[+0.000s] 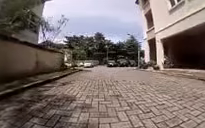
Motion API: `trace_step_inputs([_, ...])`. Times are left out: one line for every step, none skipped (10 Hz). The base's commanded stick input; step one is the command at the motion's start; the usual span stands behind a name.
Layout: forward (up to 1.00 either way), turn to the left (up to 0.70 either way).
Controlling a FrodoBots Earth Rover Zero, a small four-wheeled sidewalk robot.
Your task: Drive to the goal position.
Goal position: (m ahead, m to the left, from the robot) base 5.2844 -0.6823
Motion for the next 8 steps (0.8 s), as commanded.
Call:
trace_step_inputs([0.50,0.00])
trace_step_inputs([0.50,0.00])
trace_step_inputs([0.50,0.00])
trace_step_inputs([0.50,0.00])
trace_step_inputs([0.50,0.00])
trace_step_inputs([0.50,0.00])
trace_step_inputs([0.50,0.00])
trace_step_inputs([0.50,0.00])
